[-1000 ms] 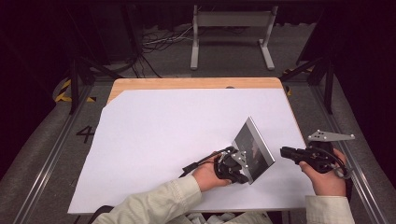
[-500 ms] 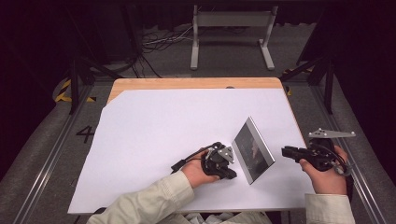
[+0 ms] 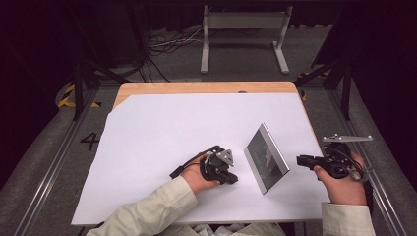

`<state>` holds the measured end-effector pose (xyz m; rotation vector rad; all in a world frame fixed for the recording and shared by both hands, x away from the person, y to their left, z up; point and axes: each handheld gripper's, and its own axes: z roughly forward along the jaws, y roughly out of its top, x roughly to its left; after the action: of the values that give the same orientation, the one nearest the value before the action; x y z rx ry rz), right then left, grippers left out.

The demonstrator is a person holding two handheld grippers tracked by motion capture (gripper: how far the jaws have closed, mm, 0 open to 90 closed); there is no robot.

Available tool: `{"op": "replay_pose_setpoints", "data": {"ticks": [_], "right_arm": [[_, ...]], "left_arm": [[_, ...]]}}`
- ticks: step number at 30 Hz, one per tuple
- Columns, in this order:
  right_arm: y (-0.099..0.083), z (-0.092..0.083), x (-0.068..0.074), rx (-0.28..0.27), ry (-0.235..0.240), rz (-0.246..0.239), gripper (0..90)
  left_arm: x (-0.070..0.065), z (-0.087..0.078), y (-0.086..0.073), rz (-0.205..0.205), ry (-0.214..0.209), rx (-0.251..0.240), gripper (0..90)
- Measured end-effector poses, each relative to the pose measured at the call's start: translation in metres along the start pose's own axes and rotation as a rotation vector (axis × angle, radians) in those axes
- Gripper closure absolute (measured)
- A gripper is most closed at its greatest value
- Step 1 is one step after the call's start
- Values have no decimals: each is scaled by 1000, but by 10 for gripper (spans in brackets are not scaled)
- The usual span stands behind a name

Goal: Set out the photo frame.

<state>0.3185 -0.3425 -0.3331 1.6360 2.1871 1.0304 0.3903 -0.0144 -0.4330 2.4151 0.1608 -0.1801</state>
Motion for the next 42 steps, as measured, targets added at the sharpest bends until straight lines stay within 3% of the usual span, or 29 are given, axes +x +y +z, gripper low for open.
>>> {"op": "replay_pose_setpoints", "data": {"ticks": [9,14,24,42], "right_arm": [[7,-2,9,35,-30,27,776],[14,-2,11,51,-14,27,777],[30,-5,17,91,4,-3,789],[56,-14,32,164,-17,-33,788]], "left_arm": [[9,-14,-8,-22,39,-12,856],[14,-22,-15,-40,58,-18,855],[17,-33,-25,-60,82,-23,852],[19,-41,-34,-82,98,-36,843]]}}
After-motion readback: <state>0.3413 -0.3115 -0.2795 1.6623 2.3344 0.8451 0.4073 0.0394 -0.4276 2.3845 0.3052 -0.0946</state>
